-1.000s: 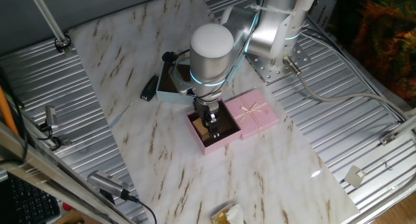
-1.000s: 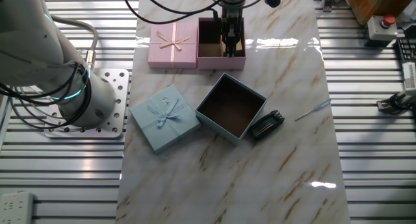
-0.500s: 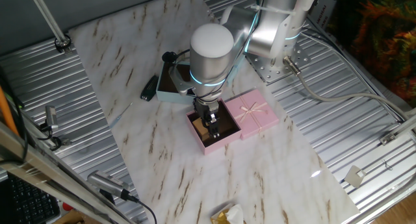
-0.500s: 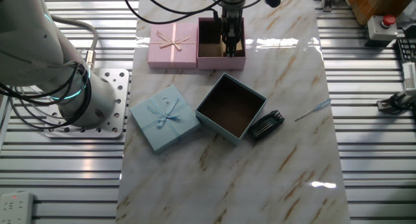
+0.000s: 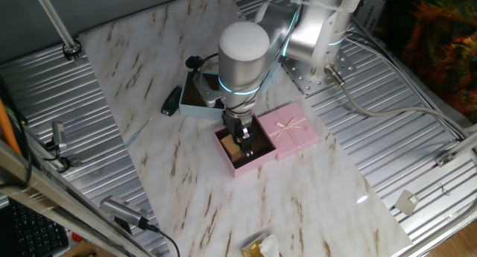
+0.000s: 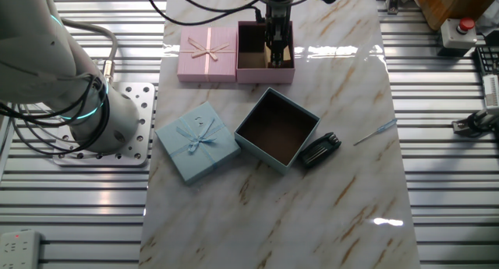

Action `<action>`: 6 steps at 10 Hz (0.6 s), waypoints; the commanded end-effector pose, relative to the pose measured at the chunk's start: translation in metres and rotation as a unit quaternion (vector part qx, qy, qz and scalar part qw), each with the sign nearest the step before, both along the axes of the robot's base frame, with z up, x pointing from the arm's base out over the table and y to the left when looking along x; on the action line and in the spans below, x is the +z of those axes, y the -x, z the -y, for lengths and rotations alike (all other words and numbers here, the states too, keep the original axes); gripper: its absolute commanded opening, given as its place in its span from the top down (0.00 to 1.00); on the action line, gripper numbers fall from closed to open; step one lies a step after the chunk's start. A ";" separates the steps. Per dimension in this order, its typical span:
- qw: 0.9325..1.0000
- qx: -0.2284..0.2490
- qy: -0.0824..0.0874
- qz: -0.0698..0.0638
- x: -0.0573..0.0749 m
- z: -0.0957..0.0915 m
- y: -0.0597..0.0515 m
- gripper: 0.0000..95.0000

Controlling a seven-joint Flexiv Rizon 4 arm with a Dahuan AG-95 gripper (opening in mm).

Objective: Move an object from one box to another

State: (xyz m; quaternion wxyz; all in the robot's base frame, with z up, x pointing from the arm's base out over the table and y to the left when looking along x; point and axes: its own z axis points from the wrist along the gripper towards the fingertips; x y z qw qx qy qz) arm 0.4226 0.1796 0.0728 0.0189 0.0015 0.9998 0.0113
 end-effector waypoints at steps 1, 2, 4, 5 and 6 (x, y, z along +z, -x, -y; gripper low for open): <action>1.000 0.000 -0.001 0.000 0.010 -0.003 0.000 0.00; 1.000 0.000 0.000 0.001 0.018 -0.002 -0.001 0.00; 1.000 0.003 0.000 0.001 0.035 0.002 -0.005 0.00; 1.000 0.007 0.005 0.000 0.043 0.005 -0.006 0.00; 1.000 0.008 0.006 0.001 0.049 0.008 -0.007 0.20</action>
